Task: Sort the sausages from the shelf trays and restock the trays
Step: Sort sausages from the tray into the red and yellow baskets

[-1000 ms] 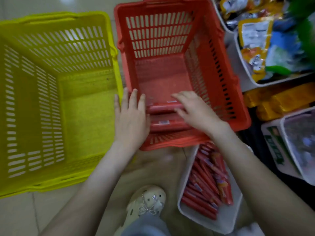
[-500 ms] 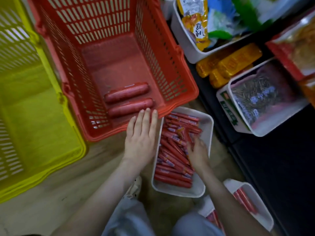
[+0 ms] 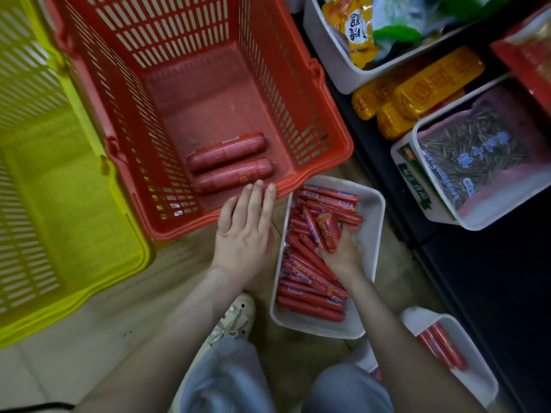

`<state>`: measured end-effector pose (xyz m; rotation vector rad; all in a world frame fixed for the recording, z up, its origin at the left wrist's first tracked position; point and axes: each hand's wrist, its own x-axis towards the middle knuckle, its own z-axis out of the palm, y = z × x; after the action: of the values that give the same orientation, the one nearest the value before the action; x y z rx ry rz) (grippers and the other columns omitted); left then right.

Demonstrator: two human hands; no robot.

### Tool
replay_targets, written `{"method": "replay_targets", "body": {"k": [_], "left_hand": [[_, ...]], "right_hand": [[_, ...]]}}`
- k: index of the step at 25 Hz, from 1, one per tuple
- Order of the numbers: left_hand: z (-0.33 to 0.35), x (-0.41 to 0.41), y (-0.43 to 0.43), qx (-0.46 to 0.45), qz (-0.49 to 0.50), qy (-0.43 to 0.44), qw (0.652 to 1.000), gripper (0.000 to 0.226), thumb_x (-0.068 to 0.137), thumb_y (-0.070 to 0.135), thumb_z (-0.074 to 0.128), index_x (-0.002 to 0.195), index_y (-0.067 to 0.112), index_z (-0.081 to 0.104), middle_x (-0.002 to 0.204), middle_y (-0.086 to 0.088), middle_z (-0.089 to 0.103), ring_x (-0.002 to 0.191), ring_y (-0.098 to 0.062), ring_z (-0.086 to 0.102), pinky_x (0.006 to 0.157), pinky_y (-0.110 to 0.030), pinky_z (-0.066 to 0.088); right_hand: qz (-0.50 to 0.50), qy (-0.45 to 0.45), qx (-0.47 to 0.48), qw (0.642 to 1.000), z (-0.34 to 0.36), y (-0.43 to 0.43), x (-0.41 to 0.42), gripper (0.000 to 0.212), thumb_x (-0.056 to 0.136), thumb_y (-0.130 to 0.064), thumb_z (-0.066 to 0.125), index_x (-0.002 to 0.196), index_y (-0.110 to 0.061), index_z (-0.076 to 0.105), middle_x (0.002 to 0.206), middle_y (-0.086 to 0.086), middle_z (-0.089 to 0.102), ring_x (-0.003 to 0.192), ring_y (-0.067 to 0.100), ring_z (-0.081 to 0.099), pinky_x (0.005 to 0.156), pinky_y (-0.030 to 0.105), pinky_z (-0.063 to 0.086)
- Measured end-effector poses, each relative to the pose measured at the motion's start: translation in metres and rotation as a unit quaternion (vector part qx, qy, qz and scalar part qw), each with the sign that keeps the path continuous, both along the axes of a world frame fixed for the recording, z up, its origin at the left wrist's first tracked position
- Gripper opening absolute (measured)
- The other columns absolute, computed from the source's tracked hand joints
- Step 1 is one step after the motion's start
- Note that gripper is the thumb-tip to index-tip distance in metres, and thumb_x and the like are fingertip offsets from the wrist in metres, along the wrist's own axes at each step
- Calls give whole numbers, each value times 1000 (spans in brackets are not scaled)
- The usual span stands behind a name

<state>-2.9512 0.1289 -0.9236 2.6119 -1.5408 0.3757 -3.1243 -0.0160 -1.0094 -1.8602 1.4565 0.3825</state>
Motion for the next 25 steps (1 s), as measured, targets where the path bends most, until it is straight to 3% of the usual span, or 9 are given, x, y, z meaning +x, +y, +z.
{"method": "replay_targets", "body": {"k": [4,8,12,14,19,22,25], "left_hand": [[10,2,2,10,-2,45,999,74,77,22,64,143,4,36,140,-16,48,128,-28,42,104,-42,32],[36,14,10,-6,37,100,994,64,84,35,58,139,7,44,138,-17,49,127,-30,43,107,-46,29],[62,55,33,-42,123,81,988,59,89,45,50,134,7,50,138,-21,47,126,-35,44,111,-47,24],[70,84,47,-23,180,65,981,63,87,48,50,135,9,49,142,-23,42,132,-36,39,113,-49,19],[58,136,69,62,231,119,964,87,74,61,44,147,15,32,151,-25,26,141,-39,23,113,-58,11],[41,139,72,36,219,181,958,90,71,64,40,148,16,31,153,-23,22,142,-38,20,113,-59,17],[36,139,75,6,216,206,954,92,69,63,43,147,16,33,153,-21,24,142,-37,21,112,-57,19]], "right_hand": [[-5,-59,-12,998,2,-6,-6,51,85,-27,64,132,-21,46,120,6,61,111,29,58,97,43,47],[-12,-158,-17,987,39,-4,-1,60,84,-36,66,139,-25,43,130,0,54,117,17,54,102,37,44],[31,-270,25,962,118,5,28,65,72,-52,69,131,-53,42,131,-19,52,124,5,49,106,41,41],[112,-334,19,936,172,10,57,61,71,-45,70,125,-58,45,128,-27,52,124,5,49,108,39,39],[323,-461,-55,825,235,7,161,60,77,-33,68,133,-35,47,123,-33,47,117,-3,47,103,15,34],[447,-394,-89,798,197,2,229,64,76,-23,73,134,-8,50,127,-2,56,116,12,47,105,15,30],[598,-183,-56,778,134,6,267,66,80,-19,71,139,-8,43,133,10,53,119,28,47,105,35,35]]}}
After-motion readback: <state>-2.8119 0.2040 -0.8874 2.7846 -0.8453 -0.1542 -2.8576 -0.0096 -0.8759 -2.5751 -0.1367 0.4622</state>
